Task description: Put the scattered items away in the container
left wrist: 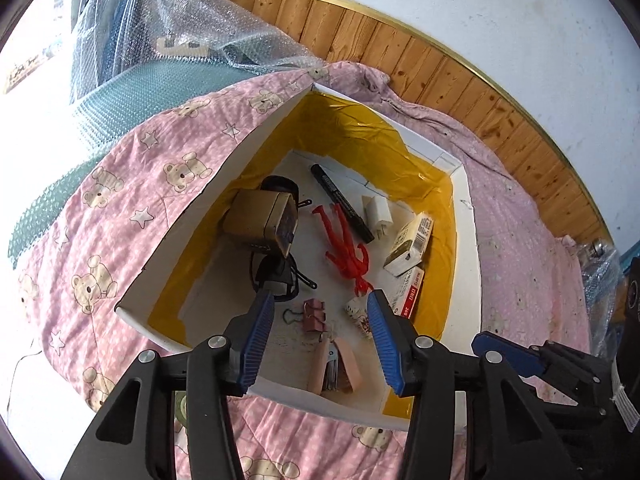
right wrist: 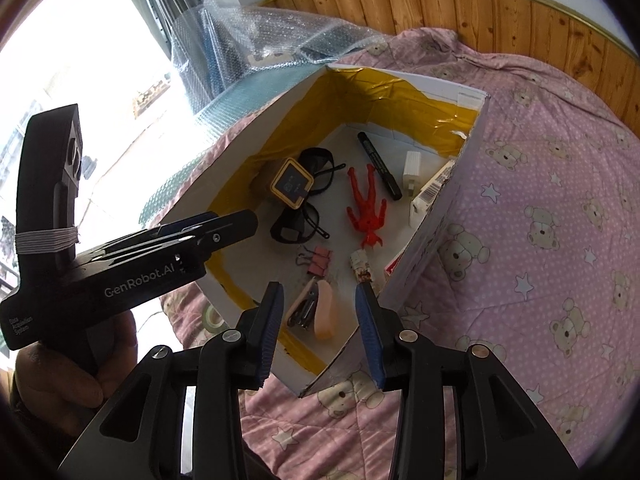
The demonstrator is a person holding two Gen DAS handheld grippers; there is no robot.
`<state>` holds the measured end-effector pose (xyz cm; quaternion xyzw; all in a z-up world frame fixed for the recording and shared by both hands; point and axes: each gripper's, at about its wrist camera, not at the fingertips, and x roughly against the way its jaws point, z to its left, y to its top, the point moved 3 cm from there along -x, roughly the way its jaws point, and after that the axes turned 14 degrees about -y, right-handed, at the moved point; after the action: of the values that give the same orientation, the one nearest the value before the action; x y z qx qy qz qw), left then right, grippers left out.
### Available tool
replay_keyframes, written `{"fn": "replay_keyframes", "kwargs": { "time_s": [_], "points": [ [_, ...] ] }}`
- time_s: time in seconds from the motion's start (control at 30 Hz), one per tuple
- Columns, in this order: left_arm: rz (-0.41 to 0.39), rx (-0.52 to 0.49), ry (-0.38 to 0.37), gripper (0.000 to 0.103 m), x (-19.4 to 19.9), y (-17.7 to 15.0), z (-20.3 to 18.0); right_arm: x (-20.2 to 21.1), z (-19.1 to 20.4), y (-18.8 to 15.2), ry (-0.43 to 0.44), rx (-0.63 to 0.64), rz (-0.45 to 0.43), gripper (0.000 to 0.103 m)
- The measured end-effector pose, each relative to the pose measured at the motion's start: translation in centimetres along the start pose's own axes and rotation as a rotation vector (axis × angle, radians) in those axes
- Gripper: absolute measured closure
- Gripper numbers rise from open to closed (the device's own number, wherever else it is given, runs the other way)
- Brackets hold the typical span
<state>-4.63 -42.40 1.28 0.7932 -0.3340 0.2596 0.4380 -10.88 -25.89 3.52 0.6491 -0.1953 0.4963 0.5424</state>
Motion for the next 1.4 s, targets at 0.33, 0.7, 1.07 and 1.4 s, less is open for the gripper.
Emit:
{"fn": "replay_keyframes", "kwargs": {
  "time_s": [0.33, 0.7, 1.07, 1.4],
  "points": [
    [0.032, -0.048, 0.028, 0.046, -0.3, -0.6, -2.2, 0.9, -0.9, -1.3, -0.023, 0.060, 0.014, 0.056],
    [0.054, -0.049, 0.039, 0.042, 0.5, -1.7, -3.2, 1.3, -2.0, -2.4, -0.093, 0.152, 0.046, 0.054],
    [0.068, -0.064, 0.035, 0.041, 1.0, -2.9, -4.7, 1.5, -2.6, -2.0, -0.080, 0.191, 0.080, 0.054],
    [0.066, -0.083, 0.031, 0.041, 1.2, -2.6, -5.9, 2.3, -2.6, 0.0, -0.080, 0.227, 0.056, 0.054]
  ]
}}
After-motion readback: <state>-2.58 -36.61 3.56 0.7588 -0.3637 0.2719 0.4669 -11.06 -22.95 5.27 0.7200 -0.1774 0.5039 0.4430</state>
